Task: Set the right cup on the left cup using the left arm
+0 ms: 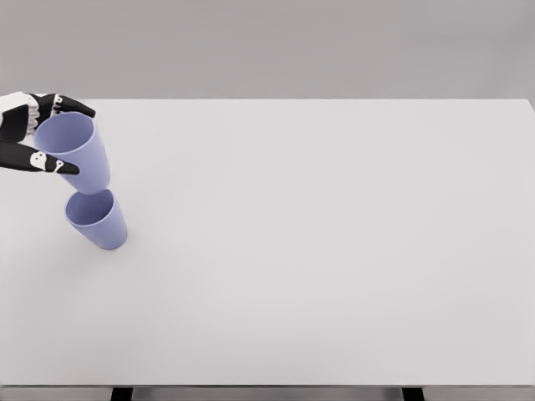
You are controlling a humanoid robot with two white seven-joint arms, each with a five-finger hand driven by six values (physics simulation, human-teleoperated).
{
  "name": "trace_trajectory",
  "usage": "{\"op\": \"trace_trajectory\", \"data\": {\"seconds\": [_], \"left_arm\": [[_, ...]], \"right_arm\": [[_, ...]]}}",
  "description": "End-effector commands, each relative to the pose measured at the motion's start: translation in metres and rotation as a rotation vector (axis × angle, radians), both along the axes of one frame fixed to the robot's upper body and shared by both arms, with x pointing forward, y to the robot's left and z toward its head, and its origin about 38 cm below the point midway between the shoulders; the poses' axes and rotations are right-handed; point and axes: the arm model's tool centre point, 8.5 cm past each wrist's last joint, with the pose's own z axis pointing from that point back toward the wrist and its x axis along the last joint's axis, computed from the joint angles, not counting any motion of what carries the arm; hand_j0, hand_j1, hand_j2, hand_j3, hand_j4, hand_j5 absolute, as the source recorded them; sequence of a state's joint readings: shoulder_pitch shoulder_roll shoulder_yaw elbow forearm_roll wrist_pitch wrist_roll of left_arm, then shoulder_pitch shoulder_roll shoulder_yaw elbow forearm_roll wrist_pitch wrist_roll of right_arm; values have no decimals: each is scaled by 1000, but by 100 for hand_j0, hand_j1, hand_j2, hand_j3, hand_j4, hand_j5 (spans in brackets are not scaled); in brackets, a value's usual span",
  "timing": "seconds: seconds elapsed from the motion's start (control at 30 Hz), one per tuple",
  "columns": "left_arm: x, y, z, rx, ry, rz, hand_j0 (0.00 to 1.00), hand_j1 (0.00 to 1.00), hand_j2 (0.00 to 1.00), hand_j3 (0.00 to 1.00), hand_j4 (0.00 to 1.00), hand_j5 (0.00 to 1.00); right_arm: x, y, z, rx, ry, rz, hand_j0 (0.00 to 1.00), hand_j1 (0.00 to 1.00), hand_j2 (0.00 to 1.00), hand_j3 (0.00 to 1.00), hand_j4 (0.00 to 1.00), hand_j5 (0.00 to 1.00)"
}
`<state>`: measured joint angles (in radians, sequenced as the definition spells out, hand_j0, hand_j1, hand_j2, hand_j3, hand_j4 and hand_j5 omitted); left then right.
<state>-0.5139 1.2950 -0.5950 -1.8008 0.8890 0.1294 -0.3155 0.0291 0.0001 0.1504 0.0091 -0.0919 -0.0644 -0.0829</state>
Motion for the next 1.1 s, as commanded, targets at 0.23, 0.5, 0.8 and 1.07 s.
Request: {"op": "trace_trajectory", "data": {"seconds": [0.23,0.5,0.8,1.07], "left_arm": [[-6,10,7,2,29,3,71,71,71,71,71,71],[-12,12,2,-4,76,-21,71,71,71,71,71,71],[-14,11,-3,-6,100,-40,71,71,71,71,71,71],[-14,9,-8,-14,108,-44,71,71,71,71,71,71]], "right_arm": [[0,0,0,0,0,0,100,100,100,100,100,100],[0,0,0,0,0,0,100,100,100,100,100,100],[0,0,0,0,0,0,100,100,100,100,100,100],[0,0,0,0,0,0,100,100,100,100,100,100]]}}
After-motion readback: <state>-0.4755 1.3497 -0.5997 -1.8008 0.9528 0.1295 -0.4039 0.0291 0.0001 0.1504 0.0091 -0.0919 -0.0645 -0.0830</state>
